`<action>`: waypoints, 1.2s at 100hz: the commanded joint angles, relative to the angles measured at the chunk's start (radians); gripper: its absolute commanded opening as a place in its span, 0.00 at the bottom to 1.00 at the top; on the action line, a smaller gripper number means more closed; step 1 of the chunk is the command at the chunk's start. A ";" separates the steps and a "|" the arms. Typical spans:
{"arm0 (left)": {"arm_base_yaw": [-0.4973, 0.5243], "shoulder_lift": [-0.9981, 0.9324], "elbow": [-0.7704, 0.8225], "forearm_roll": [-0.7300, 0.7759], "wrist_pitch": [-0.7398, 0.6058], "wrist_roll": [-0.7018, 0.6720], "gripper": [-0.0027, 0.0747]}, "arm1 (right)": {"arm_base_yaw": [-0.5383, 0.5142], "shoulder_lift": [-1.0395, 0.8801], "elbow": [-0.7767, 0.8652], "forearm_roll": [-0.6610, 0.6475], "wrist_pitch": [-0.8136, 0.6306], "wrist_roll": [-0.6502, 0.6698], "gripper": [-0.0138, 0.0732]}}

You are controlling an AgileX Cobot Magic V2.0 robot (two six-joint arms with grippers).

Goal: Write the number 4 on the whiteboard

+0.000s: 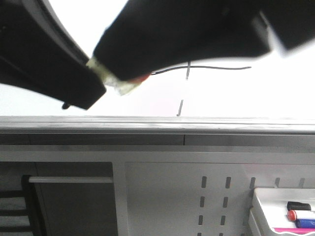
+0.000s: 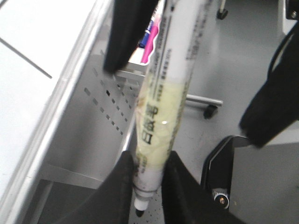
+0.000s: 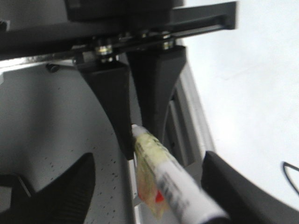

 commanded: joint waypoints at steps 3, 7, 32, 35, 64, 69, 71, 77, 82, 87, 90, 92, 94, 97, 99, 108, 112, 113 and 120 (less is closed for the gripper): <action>0.008 -0.014 -0.029 -0.028 -0.120 -0.072 0.01 | -0.039 -0.088 -0.028 0.012 -0.059 -0.009 0.66; 0.016 -0.014 -0.022 -0.028 -0.160 -0.107 0.01 | -0.053 -0.112 -0.028 0.012 -0.059 0.000 0.66; 0.127 0.017 0.044 -0.037 -0.488 -0.412 0.01 | -0.152 -0.268 -0.028 0.019 -0.042 0.065 0.17; 0.141 0.031 0.044 -0.060 -0.532 -0.420 0.01 | -0.162 -0.283 -0.028 0.019 -0.032 0.065 0.10; 0.154 0.206 0.027 -0.301 -0.789 -0.420 0.01 | -0.186 -0.313 -0.028 0.023 0.063 0.086 0.09; 0.154 0.236 0.016 -0.306 -0.789 -0.420 0.01 | -0.186 -0.313 -0.028 0.023 0.063 0.099 0.09; 0.154 0.248 0.012 -0.310 -0.789 -0.420 0.01 | -0.186 -0.313 -0.028 0.023 0.063 0.099 0.09; 0.154 0.274 -0.002 -0.329 -0.789 -0.420 0.01 | -0.186 -0.313 -0.028 0.023 0.063 0.106 0.09; 0.154 0.294 -0.015 -0.344 -0.789 -0.420 0.01 | -0.186 -0.313 -0.028 0.023 0.063 0.111 0.09; 0.154 0.314 -0.031 -0.353 -0.787 -0.420 0.01 | -0.186 -0.313 -0.028 0.024 0.063 0.118 0.09; 0.154 0.321 -0.039 -0.358 -0.785 -0.420 0.01 | -0.186 -0.313 -0.028 0.024 0.065 0.125 0.09; 0.154 0.328 -0.045 -0.365 -0.785 -0.420 0.01 | -0.186 -0.313 -0.028 0.024 0.065 0.131 0.09; 0.154 0.333 -0.048 -0.367 -0.785 -0.420 0.01 | -0.186 -0.313 -0.028 0.024 0.065 0.140 0.09; 0.154 0.340 -0.053 -0.367 -0.785 -0.420 0.01 | -0.186 -0.313 -0.028 0.024 0.068 0.144 0.09; 0.154 0.344 -0.056 -0.367 -0.787 -0.420 0.01 | -0.186 -0.313 -0.028 0.024 0.068 0.145 0.09; 0.154 0.363 -0.065 -0.367 -0.796 -0.420 0.01 | -0.186 -0.313 -0.028 0.025 0.072 0.149 0.09; 0.154 0.367 -0.065 -0.369 -0.798 -0.420 0.01 | -0.186 -0.313 -0.028 0.025 0.074 0.149 0.09; 0.154 0.370 -0.065 -0.369 -0.798 -0.420 0.01 | -0.186 -0.313 -0.028 0.025 0.074 0.149 0.09; 0.154 0.374 -0.065 -0.369 -0.798 -0.420 0.01 | -0.186 -0.313 -0.028 0.029 0.076 0.149 0.09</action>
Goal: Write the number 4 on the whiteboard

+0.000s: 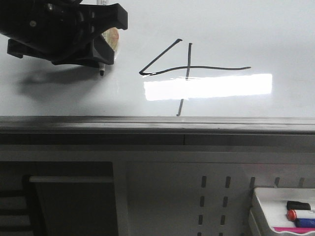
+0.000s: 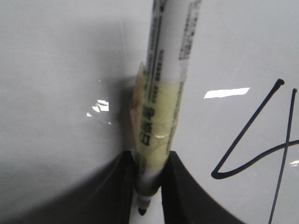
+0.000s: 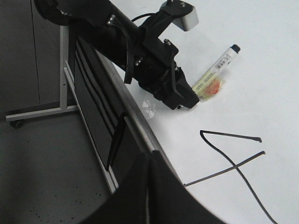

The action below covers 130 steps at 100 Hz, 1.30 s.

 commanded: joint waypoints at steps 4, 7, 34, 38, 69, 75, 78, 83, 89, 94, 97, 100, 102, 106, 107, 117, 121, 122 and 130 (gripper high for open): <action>0.002 0.000 -0.025 -0.010 -0.065 -0.004 0.01 | -0.007 -0.010 -0.028 0.016 -0.062 0.005 0.09; 0.002 0.000 -0.025 -0.010 -0.067 -0.004 0.01 | -0.007 -0.010 -0.028 0.018 -0.062 0.005 0.09; 0.002 0.000 -0.025 -0.010 -0.069 -0.004 0.01 | -0.007 -0.010 -0.028 0.020 -0.062 0.005 0.09; 0.002 0.000 -0.025 -0.010 -0.069 -0.004 0.01 | -0.007 -0.010 -0.028 0.020 -0.062 0.005 0.09; 0.002 0.001 -0.025 -0.017 -0.070 -0.004 0.20 | -0.007 -0.010 -0.028 0.022 -0.062 0.005 0.09; 0.002 0.000 -0.025 -0.017 -0.072 -0.004 0.23 | -0.007 -0.010 -0.028 0.022 -0.062 0.005 0.09; 0.002 0.000 -0.025 -0.017 -0.073 -0.004 0.24 | -0.007 -0.010 -0.028 0.022 -0.062 0.005 0.09; 0.002 0.000 -0.025 -0.017 -0.074 -0.004 0.24 | -0.007 -0.010 -0.028 0.023 -0.061 0.005 0.09; 0.002 0.000 -0.025 -0.017 -0.074 -0.004 0.24 | -0.007 -0.010 -0.028 0.023 -0.061 0.005 0.09; 0.002 0.000 -0.025 -0.017 -0.074 -0.004 0.24 | -0.007 -0.010 -0.028 0.023 -0.061 0.005 0.09; 0.002 0.000 -0.025 -0.017 -0.074 -0.004 0.24 | -0.007 -0.010 -0.028 0.023 -0.061 0.005 0.09; 0.002 0.000 -0.025 -0.017 -0.074 -0.004 0.24 | -0.007 -0.010 -0.028 0.023 -0.061 0.005 0.09; 0.002 0.000 -0.025 -0.017 -0.074 -0.004 0.24 | -0.007 -0.010 -0.028 0.023 -0.061 0.005 0.09; 0.002 0.000 -0.025 -0.017 -0.075 -0.004 0.24 | -0.007 -0.010 -0.028 0.023 -0.061 0.005 0.09; 0.002 0.000 -0.025 -0.017 -0.075 -0.004 0.24 | -0.007 -0.010 -0.028 0.023 -0.061 0.005 0.09; 0.002 0.000 -0.025 -0.017 -0.077 -0.004 0.24 | -0.007 -0.010 -0.028 0.024 -0.061 0.005 0.09; 0.002 0.000 -0.025 -0.019 -0.077 -0.004 0.24 | -0.007 -0.010 -0.028 0.026 -0.061 0.005 0.09; 0.002 0.000 -0.025 -0.019 -0.077 -0.004 0.24 | -0.007 -0.010 -0.028 0.026 -0.061 0.005 0.09; 0.002 0.000 -0.025 -0.029 -0.079 -0.004 0.24 | -0.007 -0.010 -0.028 0.030 -0.061 0.005 0.09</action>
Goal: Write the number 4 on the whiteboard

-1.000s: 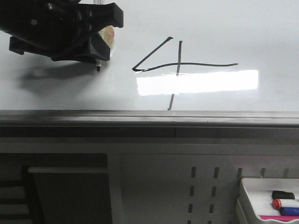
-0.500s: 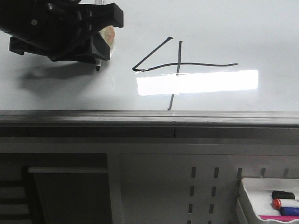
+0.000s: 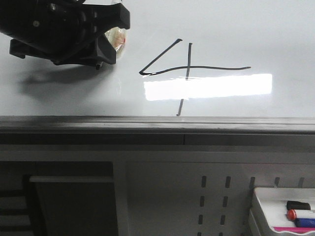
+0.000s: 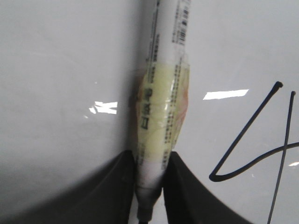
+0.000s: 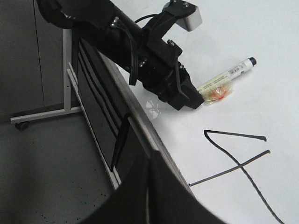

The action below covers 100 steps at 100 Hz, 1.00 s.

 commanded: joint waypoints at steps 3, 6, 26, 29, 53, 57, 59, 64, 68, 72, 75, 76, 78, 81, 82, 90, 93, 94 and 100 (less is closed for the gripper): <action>0.003 -0.004 -0.021 -0.018 -0.074 -0.004 0.24 | -0.007 -0.010 -0.028 0.014 -0.063 0.001 0.09; 0.003 -0.004 -0.021 -0.020 -0.075 -0.004 0.24 | -0.007 -0.010 -0.028 0.017 -0.063 0.001 0.09; 0.003 -0.004 -0.021 -0.022 -0.076 -0.004 0.27 | -0.007 -0.010 -0.028 0.021 -0.063 0.001 0.09; 0.003 -0.004 -0.021 -0.022 -0.076 -0.004 0.30 | -0.007 -0.010 -0.028 0.023 -0.063 0.001 0.09; 0.003 -0.004 -0.021 -0.040 -0.078 -0.004 0.50 | -0.007 -0.010 -0.028 0.025 -0.063 0.001 0.09; 0.003 -0.004 -0.021 -0.042 -0.078 -0.004 0.50 | -0.007 -0.010 -0.028 0.025 -0.063 0.001 0.09; 0.003 -0.004 -0.021 -0.042 -0.078 -0.004 0.50 | -0.007 -0.010 -0.028 0.028 -0.063 0.001 0.09; 0.003 -0.004 -0.021 -0.042 -0.078 -0.004 0.50 | -0.007 -0.010 -0.028 0.030 -0.063 0.001 0.09; 0.003 -0.004 -0.021 -0.042 -0.078 -0.004 0.51 | -0.007 -0.010 -0.028 0.030 -0.062 0.001 0.09; 0.003 -0.004 -0.021 -0.042 -0.078 -0.004 0.53 | -0.007 -0.010 -0.028 0.030 -0.062 0.001 0.09; 0.003 -0.004 -0.021 -0.042 -0.078 -0.004 0.56 | -0.007 -0.010 -0.028 0.030 -0.062 0.001 0.09; 0.003 -0.006 -0.021 -0.042 -0.078 -0.004 0.57 | -0.007 -0.010 -0.028 0.030 -0.062 0.001 0.09; 0.003 -0.006 -0.021 -0.042 -0.081 -0.004 0.61 | -0.007 -0.010 -0.028 0.030 -0.062 0.001 0.09; 0.003 -0.011 -0.021 -0.042 -0.081 -0.004 0.64 | -0.007 -0.010 -0.028 0.030 -0.062 0.001 0.09; 0.003 -0.014 -0.021 -0.042 -0.081 -0.004 0.66 | -0.007 -0.010 -0.028 0.030 -0.062 0.001 0.09; 0.003 -0.041 -0.021 -0.035 -0.085 -0.004 0.76 | -0.007 -0.010 -0.028 0.030 -0.062 0.001 0.09; 0.003 -0.053 -0.021 -0.033 -0.088 -0.004 0.79 | -0.007 -0.010 -0.028 0.030 -0.062 0.001 0.09; 0.003 -0.056 -0.021 -0.033 -0.088 -0.004 0.80 | -0.007 -0.010 -0.028 0.030 -0.062 0.001 0.09; 0.003 -0.088 -0.021 -0.014 -0.088 -0.004 0.81 | -0.007 -0.010 -0.028 0.030 -0.062 0.001 0.09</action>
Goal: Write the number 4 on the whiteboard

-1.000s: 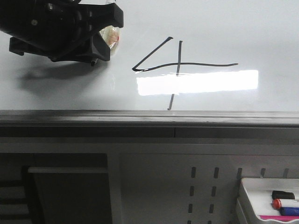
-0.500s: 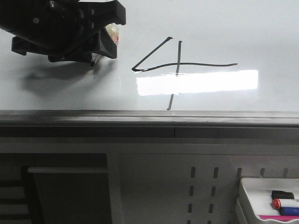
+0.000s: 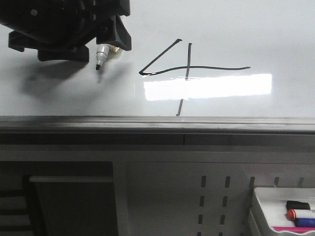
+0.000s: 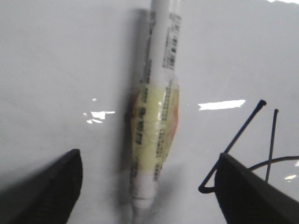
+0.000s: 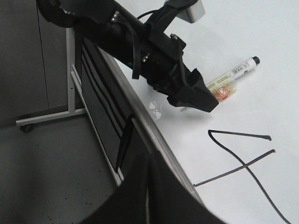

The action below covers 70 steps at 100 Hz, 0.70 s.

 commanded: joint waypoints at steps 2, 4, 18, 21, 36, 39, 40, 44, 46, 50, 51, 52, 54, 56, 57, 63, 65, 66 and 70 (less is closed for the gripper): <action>0.009 -0.061 -0.016 0.017 -0.074 -0.004 0.81 | -0.007 -0.010 -0.028 0.011 -0.062 -0.001 0.09; 0.009 -0.075 -0.016 0.025 -0.074 -0.002 0.81 | -0.007 -0.010 -0.028 0.011 -0.064 -0.001 0.09; 0.009 -0.188 -0.016 0.031 -0.074 -0.002 0.80 | -0.007 -0.011 -0.028 0.011 -0.089 -0.001 0.09; 0.009 -0.213 -0.016 0.031 -0.081 -0.002 0.79 | -0.007 -0.014 -0.028 0.011 -0.100 -0.001 0.09; 0.011 -0.349 -0.016 0.031 -0.077 0.089 0.57 | -0.007 -0.044 -0.028 0.011 -0.134 -0.001 0.09; 0.011 -0.383 -0.014 0.031 -0.057 0.134 0.50 | -0.007 -0.056 -0.026 0.011 -0.125 -0.001 0.09; 0.011 -0.390 -0.014 0.031 -0.052 0.146 0.47 | -0.007 -0.059 -0.025 0.011 -0.123 -0.001 0.09; 0.011 -0.435 -0.010 0.031 -0.012 0.225 0.35 | -0.007 -0.083 -0.015 0.011 -0.118 -0.001 0.09; 0.011 -0.458 -0.007 0.031 0.011 0.254 0.29 | -0.007 -0.098 -0.007 0.011 -0.116 -0.001 0.09; 0.011 -0.505 -0.002 0.031 0.055 0.292 0.18 | -0.007 -0.133 0.016 0.011 -0.116 -0.001 0.10; 0.011 -0.513 0.003 0.031 0.063 0.304 0.16 | -0.007 -0.139 0.020 0.011 -0.116 -0.001 0.10; 0.011 -0.529 0.005 0.031 0.078 0.310 0.12 | -0.007 -0.153 0.030 0.011 -0.116 0.001 0.11; 0.011 -0.554 0.012 0.031 0.099 0.327 0.09 | -0.007 -0.167 0.040 0.011 -0.116 0.001 0.11; 0.011 -0.578 0.022 0.031 0.115 0.340 0.04 | -0.007 -0.189 0.056 0.011 -0.116 0.001 0.11; 0.011 -0.586 0.025 0.031 0.125 0.344 0.01 | -0.007 -0.204 0.068 0.011 -0.116 0.003 0.11; 0.011 -0.657 0.062 0.035 0.179 0.373 0.01 | -0.007 -0.270 0.118 0.011 -0.126 0.013 0.11; 0.011 -0.673 0.076 0.038 0.192 0.373 0.01 | -0.007 -0.296 0.140 0.011 -0.132 0.017 0.11; 0.011 -0.689 0.081 0.041 0.203 0.373 0.01 | -0.007 -0.304 0.154 0.011 -0.132 0.023 0.11; 0.011 -0.735 0.114 0.062 0.242 0.373 0.01 | -0.007 -0.357 0.189 0.011 -0.145 0.037 0.11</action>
